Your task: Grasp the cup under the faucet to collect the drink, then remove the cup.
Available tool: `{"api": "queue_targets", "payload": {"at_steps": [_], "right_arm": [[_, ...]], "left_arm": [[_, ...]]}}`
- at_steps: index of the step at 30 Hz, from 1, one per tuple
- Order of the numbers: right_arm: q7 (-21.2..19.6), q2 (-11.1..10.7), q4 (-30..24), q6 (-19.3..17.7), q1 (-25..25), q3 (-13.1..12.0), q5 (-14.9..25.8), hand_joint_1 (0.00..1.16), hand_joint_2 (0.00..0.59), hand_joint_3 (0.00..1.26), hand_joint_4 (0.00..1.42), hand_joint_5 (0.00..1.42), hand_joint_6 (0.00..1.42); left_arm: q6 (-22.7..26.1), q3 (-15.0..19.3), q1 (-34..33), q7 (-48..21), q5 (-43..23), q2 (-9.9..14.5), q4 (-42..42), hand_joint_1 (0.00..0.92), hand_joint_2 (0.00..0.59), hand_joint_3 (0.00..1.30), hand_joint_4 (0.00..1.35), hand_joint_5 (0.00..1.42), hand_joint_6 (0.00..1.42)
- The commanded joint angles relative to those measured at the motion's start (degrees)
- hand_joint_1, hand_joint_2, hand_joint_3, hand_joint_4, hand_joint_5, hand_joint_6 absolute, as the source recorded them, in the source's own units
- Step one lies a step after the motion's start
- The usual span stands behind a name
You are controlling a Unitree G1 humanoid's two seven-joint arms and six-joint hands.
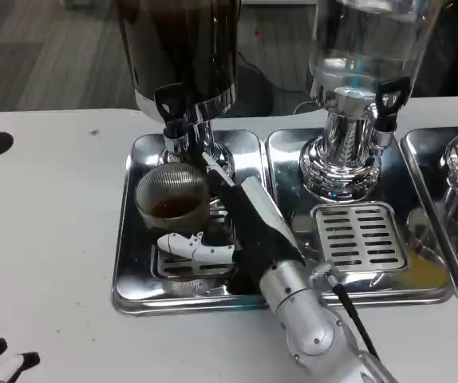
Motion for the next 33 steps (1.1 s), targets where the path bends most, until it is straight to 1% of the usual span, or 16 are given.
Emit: {"api": "queue_targets", "payload": {"at_steps": [1, 8, 17, 29, 31, 33], "right_arm": [[-0.25, 1.1, 1.02, 0.18, -0.4, 0.39, -0.24, 0.76, 0.127, 0.09, 0.09, 0.14, 0.01], [-1.18, 0.82, 0.84, -0.18, 0.12, 0.21, -0.26, 0.77, 0.131, 0.11, 0.13, 0.17, 0.05], [-1.94, 0.39, 1.1, -1.06, 1.02, -0.23, 0.08, 0.76, 0.135, 0.13, 0.15, 0.18, 0.06], [-2.78, -0.19, -0.75, -1.05, 2.88, -0.77, 0.24, 0.75, 0.136, 0.16, 0.2, 0.23, 0.1], [-2.84, -0.29, -1.01, -1.12, 3.24, -0.86, 0.32, 0.75, 0.136, 0.16, 0.2, 0.23, 0.1], [-2.56, -0.32, -1.17, -1.12, 3.45, -0.93, 0.54, 0.74, 0.132, 0.15, 0.16, 0.21, 0.08]], "left_arm": [[-0.26, 0.23, -0.18, -1.41, -0.53, 0.14, 0.44, 0.0, 0.09, 0.24, 0.1, 0.2, 0.52], [-0.13, 0.17, -0.47, -2.29, -0.49, -0.23, -0.07, 0.0, 0.092, 0.24, 0.12, 0.21, 0.52], [-0.07, 0.46, -0.29, -3.11, -0.38, -0.92, -0.99, 0.0, 0.096, 0.25, 0.12, 0.22, 0.52], [-0.49, 0.22, -0.04, -3.44, 0.34, -1.92, -1.82, 0.0, 0.103, 0.25, 0.13, 0.23, 0.52], [-0.61, 0.1, 0.07, -3.5, 0.55, -2.05, -1.94, 0.0, 0.106, 0.25, 0.13, 0.23, 0.52], [-0.65, -0.04, 0.11, -3.55, 0.73, -2.15, -1.95, 0.0, 0.107, 0.25, 0.13, 0.23, 0.52]]}}
